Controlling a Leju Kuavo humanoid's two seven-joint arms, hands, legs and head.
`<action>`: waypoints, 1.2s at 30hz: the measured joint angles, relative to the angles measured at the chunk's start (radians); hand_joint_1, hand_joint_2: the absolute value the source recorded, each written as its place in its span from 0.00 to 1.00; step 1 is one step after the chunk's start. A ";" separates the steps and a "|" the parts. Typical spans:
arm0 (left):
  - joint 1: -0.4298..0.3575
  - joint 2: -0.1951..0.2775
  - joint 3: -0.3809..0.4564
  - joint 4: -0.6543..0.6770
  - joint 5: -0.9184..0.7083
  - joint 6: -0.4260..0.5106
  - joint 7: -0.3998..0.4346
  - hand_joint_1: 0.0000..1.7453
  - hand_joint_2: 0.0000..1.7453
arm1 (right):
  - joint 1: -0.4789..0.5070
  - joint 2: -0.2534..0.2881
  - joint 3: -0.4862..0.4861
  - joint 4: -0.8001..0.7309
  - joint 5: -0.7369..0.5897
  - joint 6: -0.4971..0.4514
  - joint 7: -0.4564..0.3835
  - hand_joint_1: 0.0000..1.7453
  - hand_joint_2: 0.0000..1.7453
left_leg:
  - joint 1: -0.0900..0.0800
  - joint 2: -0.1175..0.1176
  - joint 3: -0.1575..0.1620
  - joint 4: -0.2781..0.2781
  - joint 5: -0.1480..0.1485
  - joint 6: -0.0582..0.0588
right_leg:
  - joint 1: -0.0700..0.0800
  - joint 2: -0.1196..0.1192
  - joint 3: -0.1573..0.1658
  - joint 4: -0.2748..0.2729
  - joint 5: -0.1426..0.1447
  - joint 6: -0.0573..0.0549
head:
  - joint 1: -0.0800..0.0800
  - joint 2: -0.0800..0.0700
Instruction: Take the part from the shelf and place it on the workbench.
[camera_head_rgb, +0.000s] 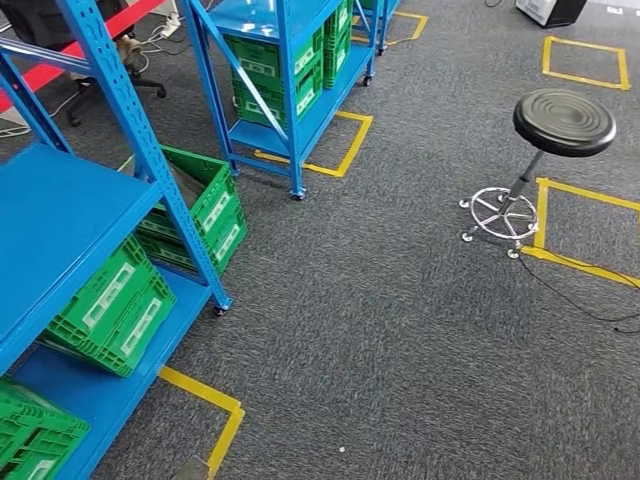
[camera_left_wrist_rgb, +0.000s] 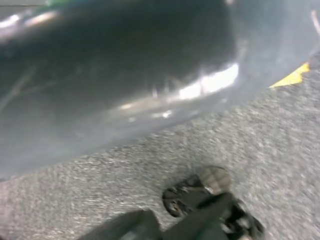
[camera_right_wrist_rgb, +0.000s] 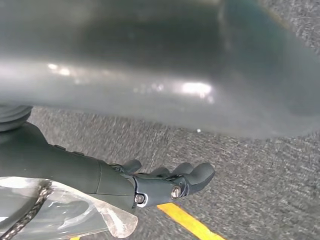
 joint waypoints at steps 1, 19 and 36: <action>0.002 0.000 -0.001 -0.003 0.000 0.000 0.002 0.00 0.00 | -0.001 0.000 -0.002 0.000 0.004 0.000 -0.002 0.00 0.00 | 0.001 -0.009 0.000 -0.003 0.003 0.008 | -0.003 0.019 -0.010 0.021 -0.017 0.004 | 0.002 0.000; 0.004 -0.004 -0.022 -0.018 -0.002 0.001 0.015 0.00 0.00 | -0.003 0.002 -0.036 -0.001 0.051 -0.001 -0.018 0.00 0.00 | -0.002 -0.064 -0.102 0.191 -0.094 -0.031 | -0.008 0.108 -0.031 0.017 0.018 -0.037 | -0.002 0.000; 0.004 -0.008 -0.036 -0.021 -0.002 0.018 0.018 0.00 0.00 | -0.017 0.002 -0.064 -0.001 0.073 -0.002 -0.028 0.00 0.00 | -0.006 -0.037 -0.019 0.018 -0.002 0.026 | -0.002 0.093 -0.125 0.260 -0.131 0.009 | 0.013 0.000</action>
